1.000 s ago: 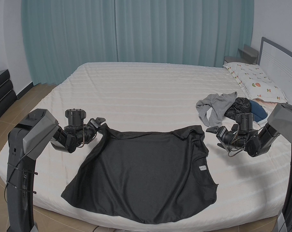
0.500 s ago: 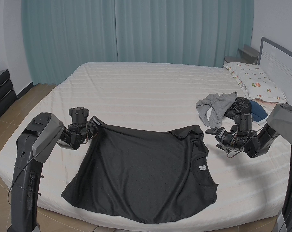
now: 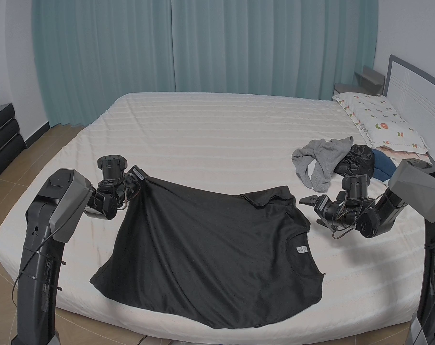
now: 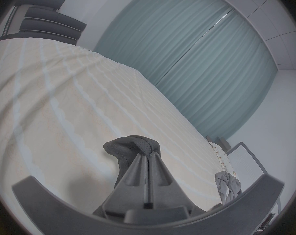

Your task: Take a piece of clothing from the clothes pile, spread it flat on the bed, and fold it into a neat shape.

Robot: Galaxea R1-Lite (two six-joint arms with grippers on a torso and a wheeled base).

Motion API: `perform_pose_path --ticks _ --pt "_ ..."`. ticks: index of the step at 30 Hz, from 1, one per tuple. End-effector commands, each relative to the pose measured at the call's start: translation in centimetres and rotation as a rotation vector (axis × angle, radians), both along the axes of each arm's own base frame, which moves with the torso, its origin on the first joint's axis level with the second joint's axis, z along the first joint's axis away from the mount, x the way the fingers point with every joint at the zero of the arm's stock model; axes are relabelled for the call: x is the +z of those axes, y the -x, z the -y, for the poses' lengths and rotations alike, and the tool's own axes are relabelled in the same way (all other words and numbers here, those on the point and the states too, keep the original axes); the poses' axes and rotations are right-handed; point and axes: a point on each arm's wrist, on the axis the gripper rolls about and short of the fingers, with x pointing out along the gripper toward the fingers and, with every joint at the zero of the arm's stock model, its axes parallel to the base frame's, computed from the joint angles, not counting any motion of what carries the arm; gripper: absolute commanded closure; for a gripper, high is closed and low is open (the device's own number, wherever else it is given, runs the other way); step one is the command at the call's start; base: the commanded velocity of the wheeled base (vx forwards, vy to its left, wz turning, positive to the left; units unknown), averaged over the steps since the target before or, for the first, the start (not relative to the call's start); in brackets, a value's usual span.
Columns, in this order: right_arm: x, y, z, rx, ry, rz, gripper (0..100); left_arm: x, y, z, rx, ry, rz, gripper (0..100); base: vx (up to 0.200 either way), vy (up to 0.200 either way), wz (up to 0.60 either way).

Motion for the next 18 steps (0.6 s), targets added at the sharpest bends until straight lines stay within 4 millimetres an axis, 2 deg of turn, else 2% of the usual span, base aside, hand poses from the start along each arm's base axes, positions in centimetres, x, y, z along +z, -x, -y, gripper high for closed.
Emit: perform_pose_path --ticks 1,4,10,14,18 --pt "-1.1 -0.4 -0.7 0.014 0.002 -0.013 0 -0.3 0.0 -0.6 0.016 -0.003 -0.007 100 0.0 0.0 0.0" --pt "-1.0 -0.8 -1.1 0.02 0.006 -0.002 0 -0.6 0.1 -0.8 0.021 -0.005 -0.016 100 0.0 0.0 0.0" --pt "-1.1 -2.9 -2.8 0.05 0.013 0.025 0 -0.5 0.4 -0.8 0.021 -0.009 -0.031 100 0.0 0.0 0.0" --pt "-2.0 -3.9 -3.7 0.08 0.041 -0.006 0 -0.3 0.5 -0.8 0.017 -0.016 -0.032 100 0.0 0.0 0.0" --pt "-3.8 -4.9 -3.9 0.082 0.126 -0.003 0 -0.3 0.5 -0.9 0.022 -0.026 -0.034 100 0.0 0.0 0.0"
